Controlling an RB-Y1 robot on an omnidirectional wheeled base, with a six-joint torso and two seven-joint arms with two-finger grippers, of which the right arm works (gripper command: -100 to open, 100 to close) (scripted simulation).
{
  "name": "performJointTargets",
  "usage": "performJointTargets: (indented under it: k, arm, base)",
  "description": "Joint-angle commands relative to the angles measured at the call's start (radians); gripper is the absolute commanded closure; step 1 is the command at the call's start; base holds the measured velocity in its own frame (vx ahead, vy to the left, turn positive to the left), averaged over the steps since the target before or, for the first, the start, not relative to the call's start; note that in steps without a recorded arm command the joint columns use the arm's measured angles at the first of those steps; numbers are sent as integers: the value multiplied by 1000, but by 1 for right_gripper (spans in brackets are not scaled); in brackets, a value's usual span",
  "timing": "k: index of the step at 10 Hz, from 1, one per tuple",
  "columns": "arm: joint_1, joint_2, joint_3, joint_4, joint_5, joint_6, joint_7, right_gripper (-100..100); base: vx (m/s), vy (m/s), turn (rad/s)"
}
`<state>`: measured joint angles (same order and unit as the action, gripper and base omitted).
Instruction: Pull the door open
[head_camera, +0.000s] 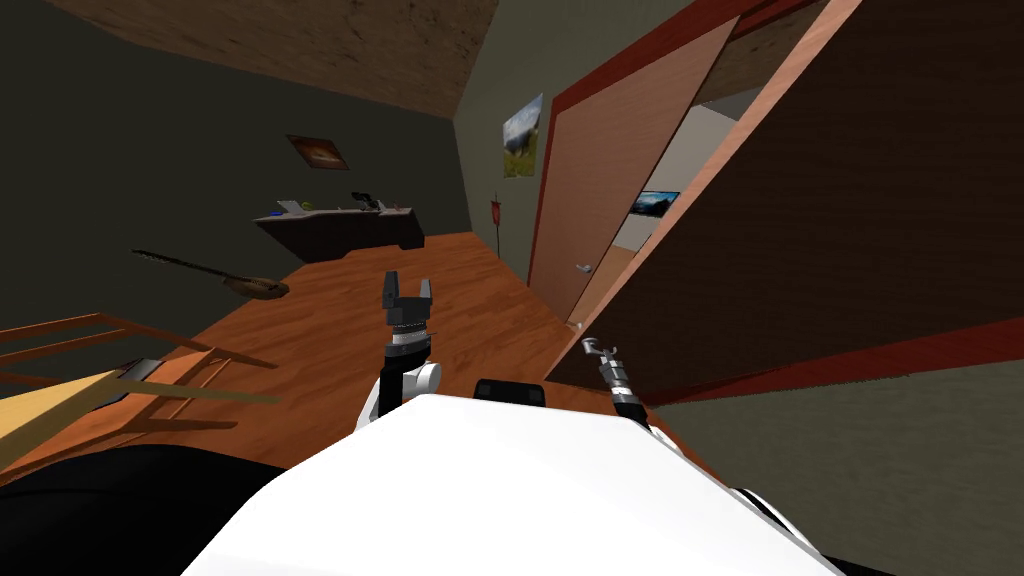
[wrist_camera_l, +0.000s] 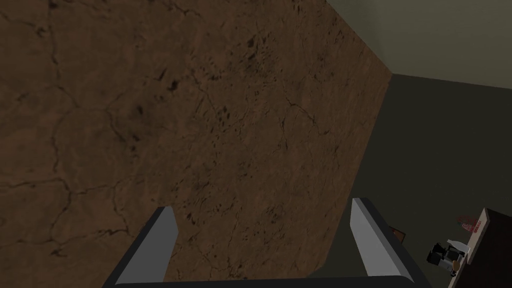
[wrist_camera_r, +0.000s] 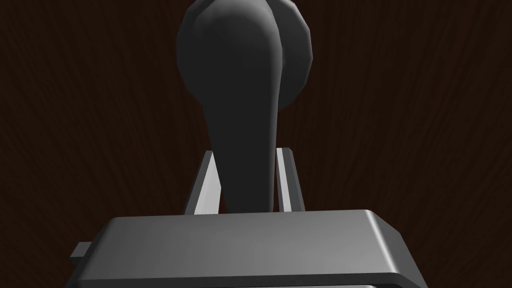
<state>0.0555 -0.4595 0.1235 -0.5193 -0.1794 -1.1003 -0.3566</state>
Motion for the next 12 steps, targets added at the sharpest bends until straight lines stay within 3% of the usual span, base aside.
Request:
performJointTargets:
  k: [1,4,12]
  arm:
    - [17,7,5,-43,2,22,5,100]
    - [-21,26,1,-41,-7,62,27,100]
    - [-84,58,-5,-39,-22,128,63,100]
  base:
    - [-57,-4,-23]
    - [-139,-43,148]
    - [-182,-70,111]
